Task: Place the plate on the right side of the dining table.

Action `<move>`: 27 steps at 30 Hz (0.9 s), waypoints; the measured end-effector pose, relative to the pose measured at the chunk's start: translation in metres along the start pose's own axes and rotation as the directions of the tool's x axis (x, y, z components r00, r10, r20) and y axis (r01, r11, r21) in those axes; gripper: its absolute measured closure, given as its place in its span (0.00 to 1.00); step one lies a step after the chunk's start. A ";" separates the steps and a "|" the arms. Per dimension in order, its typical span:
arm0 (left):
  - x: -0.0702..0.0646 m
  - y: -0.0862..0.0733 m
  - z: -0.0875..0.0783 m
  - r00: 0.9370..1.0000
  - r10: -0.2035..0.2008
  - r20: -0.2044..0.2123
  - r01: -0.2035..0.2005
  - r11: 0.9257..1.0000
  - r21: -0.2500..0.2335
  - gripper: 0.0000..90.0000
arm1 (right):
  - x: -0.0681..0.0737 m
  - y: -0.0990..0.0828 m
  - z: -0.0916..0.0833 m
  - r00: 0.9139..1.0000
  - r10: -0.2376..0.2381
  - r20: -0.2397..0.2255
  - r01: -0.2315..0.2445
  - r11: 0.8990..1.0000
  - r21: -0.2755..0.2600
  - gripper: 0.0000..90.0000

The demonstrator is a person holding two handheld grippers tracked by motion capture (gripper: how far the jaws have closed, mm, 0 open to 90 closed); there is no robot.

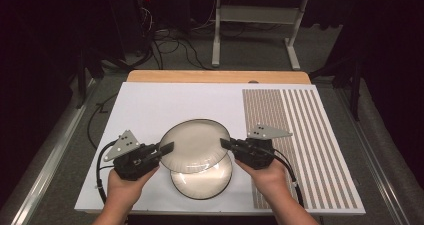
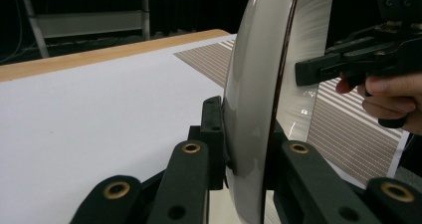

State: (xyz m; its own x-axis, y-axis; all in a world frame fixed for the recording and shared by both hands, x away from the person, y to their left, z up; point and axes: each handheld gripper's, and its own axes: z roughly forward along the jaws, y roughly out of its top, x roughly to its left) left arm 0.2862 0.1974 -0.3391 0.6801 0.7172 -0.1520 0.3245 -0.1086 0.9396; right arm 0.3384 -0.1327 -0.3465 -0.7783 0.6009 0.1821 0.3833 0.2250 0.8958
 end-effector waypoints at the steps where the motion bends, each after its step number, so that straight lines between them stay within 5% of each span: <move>1: -0.002 0.002 0.004 1.000 -0.002 0.006 0.002 1.000 0.007 0.89 | -0.001 0.000 -0.002 1.000 0.002 0.003 -0.002 1.000 0.000 0.96; 14: -0.025 0.018 0.052 0.998 0.014 0.065 -0.016 0.999 0.042 0.89 | -0.028 -0.007 -0.050 0.997 0.003 0.073 -0.001 1.000 -0.027 0.97; 27: -0.049 0.029 0.110 0.991 0.031 0.129 -0.045 0.993 0.108 0.89 | -0.059 -0.027 -0.095 0.985 0.031 0.168 -0.026 0.999 -0.033 0.97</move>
State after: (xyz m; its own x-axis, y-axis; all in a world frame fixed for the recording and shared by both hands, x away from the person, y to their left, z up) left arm 0.3350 0.0831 -0.3379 0.7687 0.6190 -0.1612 0.3629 -0.2145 0.9068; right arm 0.3267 -0.2471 -0.3427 -0.6713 0.7280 0.1392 0.3868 0.1840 0.9036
